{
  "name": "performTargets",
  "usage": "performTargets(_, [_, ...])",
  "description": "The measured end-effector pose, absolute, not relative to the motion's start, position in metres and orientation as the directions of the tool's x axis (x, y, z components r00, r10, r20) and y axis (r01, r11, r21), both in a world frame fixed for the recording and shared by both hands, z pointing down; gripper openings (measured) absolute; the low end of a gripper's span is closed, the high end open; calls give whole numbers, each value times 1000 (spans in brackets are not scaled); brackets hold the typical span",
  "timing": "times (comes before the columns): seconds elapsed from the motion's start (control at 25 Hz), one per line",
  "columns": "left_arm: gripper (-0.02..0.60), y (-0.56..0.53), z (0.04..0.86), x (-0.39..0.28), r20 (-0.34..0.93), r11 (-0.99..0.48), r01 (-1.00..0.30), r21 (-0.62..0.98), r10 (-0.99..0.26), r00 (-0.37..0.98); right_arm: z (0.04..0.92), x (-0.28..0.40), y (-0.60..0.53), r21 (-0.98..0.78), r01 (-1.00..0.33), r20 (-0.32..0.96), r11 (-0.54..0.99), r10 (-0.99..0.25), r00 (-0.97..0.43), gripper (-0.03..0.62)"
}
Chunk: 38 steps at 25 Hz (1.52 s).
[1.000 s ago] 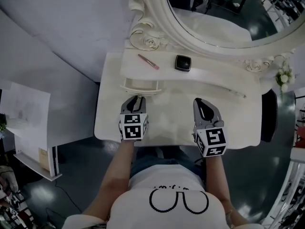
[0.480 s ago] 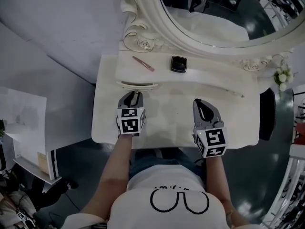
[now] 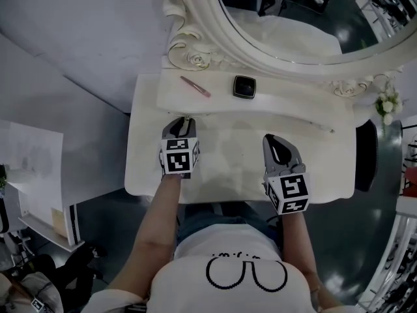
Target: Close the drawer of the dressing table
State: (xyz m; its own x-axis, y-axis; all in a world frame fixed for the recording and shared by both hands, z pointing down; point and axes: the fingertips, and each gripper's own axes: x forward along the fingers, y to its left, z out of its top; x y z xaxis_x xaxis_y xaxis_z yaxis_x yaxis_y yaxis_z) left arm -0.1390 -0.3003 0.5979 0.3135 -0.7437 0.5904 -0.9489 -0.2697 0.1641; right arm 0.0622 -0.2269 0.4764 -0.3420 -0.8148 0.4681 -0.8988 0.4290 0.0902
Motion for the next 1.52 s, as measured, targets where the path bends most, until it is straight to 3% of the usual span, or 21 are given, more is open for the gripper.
performTargets(0.64, [96, -312, 600, -137, 631, -255, -951, 174, -713, 307, 475, 59, -223, 92, -894, 473, 439, -809, -349, 2])
performTargets(0.68, [122, -311, 599, -137, 633, -252, -951, 180, -710, 308, 474, 58, -223, 91, -893, 472, 440, -809, -351, 2])
performTargets(0.76, [255, -309, 597, -138, 634, -245, -949, 198, -706, 315, 472, 55, -222, 90, -892, 467, 444, -809, -356, 2])
performTargets(0.88, [340, -305, 587, -139, 617, -237, -944, 231, -714, 331, 470, 49, -221, 92, -889, 460, 448, -811, -362, 2])
performTargets(1.2, [344, -289, 518, -170, 458, -235, -937, 257, -824, 333, 444, 43, -221, 104, -895, 401, 434, -842, -361, 2])
performTargets(1.52, [342, -280, 420, -200, 217, -312, -929, 201, -910, 352, 384, 56, -226, 141, -918, 279, 371, -905, -322, 2])
